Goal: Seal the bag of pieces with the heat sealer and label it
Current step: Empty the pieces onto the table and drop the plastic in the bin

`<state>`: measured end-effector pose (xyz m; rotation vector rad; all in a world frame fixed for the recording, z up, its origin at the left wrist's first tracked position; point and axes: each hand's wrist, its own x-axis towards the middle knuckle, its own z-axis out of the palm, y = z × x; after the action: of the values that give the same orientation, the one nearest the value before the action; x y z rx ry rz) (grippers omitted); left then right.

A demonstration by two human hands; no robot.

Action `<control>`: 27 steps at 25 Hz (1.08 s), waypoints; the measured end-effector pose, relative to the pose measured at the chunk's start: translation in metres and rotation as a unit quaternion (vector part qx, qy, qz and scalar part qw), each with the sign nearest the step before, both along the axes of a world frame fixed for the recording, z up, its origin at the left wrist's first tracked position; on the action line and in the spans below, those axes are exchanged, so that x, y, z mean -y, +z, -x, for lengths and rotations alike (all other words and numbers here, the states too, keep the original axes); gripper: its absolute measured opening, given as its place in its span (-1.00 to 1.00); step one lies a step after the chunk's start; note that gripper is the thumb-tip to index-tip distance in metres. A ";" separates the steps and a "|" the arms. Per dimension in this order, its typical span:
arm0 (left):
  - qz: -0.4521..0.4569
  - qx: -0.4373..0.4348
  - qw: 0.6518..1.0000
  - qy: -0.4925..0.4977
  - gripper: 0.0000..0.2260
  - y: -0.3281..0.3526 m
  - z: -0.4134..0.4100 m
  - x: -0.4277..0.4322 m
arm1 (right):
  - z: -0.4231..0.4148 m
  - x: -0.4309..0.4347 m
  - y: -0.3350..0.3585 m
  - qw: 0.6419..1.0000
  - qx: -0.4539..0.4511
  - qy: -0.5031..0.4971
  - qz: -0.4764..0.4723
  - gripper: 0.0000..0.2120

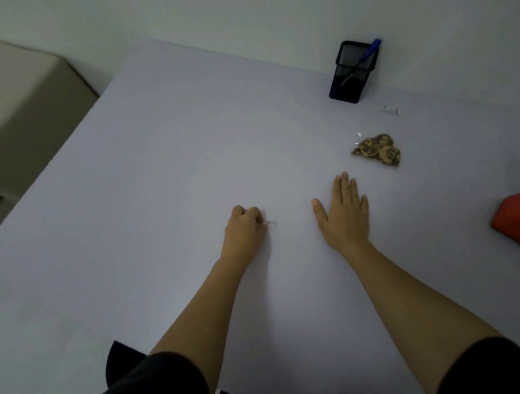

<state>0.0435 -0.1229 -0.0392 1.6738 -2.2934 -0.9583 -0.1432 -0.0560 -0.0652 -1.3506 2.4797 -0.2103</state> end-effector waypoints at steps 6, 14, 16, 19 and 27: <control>-0.053 -0.165 0.943 0.282 -0.93 0.033 -0.086 -0.070 | -0.108 -0.047 0.020 0.991 0.073 0.111 0.036 -0.34; -0.041 -0.271 0.765 0.583 -0.89 0.059 -0.254 -0.140 | -0.322 -0.101 0.058 0.921 0.305 0.223 0.093 -0.41; -0.034 -0.251 0.745 0.617 -0.88 0.049 -0.295 -0.150 | -0.361 -0.105 0.052 0.906 0.328 0.248 0.095 -0.47; -0.053 -0.213 0.743 0.632 -0.93 0.019 -0.343 -0.157 | -0.406 -0.101 0.026 0.900 0.325 0.281 0.074 -0.55; -0.195 -0.095 0.780 0.587 -0.92 -0.198 -0.459 -0.144 | -0.483 -0.070 -0.182 0.943 0.254 0.207 -0.064 -0.50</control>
<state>0.5022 0.0215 -0.2372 2.4120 -0.5530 -1.1357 0.3395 0.0145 -0.2471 -1.4962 1.7202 -0.2558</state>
